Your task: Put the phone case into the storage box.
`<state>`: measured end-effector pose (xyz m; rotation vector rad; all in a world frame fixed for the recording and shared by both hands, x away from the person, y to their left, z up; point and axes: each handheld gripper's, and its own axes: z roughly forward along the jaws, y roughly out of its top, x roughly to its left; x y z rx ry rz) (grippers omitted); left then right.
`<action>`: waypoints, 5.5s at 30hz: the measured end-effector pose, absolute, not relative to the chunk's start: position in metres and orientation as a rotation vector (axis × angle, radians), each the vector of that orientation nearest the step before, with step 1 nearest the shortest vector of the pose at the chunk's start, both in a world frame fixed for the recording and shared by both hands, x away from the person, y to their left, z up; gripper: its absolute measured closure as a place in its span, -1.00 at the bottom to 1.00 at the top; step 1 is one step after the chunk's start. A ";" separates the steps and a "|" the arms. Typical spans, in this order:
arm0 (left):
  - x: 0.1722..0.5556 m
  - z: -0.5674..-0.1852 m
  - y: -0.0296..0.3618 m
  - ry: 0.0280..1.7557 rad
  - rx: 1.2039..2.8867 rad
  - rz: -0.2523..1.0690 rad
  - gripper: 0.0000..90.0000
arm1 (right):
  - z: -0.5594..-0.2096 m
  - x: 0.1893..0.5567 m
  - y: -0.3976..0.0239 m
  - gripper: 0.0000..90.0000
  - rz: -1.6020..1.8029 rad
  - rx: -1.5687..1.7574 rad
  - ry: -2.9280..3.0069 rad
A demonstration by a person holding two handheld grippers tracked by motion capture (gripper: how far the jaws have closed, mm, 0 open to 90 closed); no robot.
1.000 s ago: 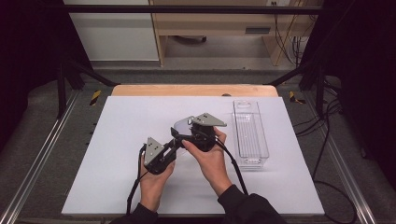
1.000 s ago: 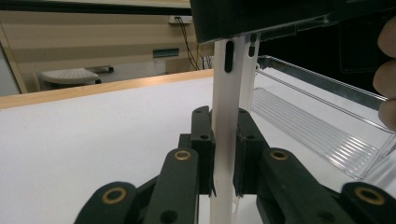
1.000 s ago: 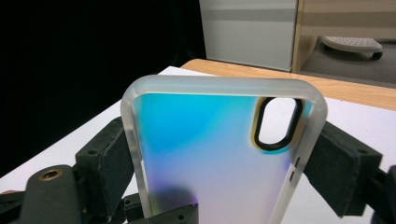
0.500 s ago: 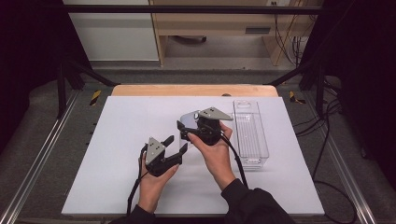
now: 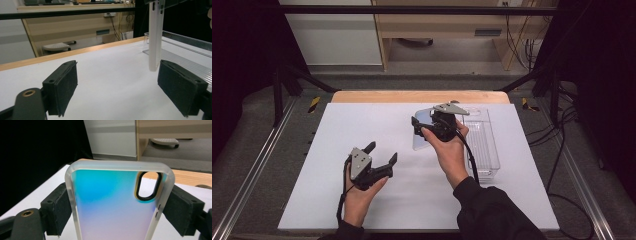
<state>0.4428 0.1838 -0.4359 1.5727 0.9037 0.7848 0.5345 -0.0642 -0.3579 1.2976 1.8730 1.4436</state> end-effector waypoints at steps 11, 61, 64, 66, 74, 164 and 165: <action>0.428 -0.439 0.224 0.956 1.506 0.800 -0.75 | -0.339 0.548 -0.073 -0.61 1.419 1.289 1.855; 0.401 -0.457 0.277 0.948 1.458 0.783 -0.95 | -0.309 0.584 -0.109 -0.61 1.328 1.281 1.767; 0.401 -0.457 0.278 0.948 1.452 0.784 -0.95 | -0.307 0.585 -0.111 -0.61 1.331 1.274 1.754; 0.400 -0.456 0.278 0.943 1.453 0.785 -0.95 | -0.305 0.585 -0.113 -0.61 1.331 1.269 1.748; 0.400 -0.457 0.278 0.938 1.453 0.783 -0.95 | -0.298 0.588 -0.126 -0.61 1.335 1.279 1.708; 0.403 -0.457 0.278 0.896 1.433 0.796 -0.96 | -0.340 0.608 -0.208 -0.61 1.159 1.452 1.549; 0.404 -0.457 0.278 0.896 1.433 0.797 -0.96 | -0.341 0.608 -0.208 -0.61 1.156 1.453 1.547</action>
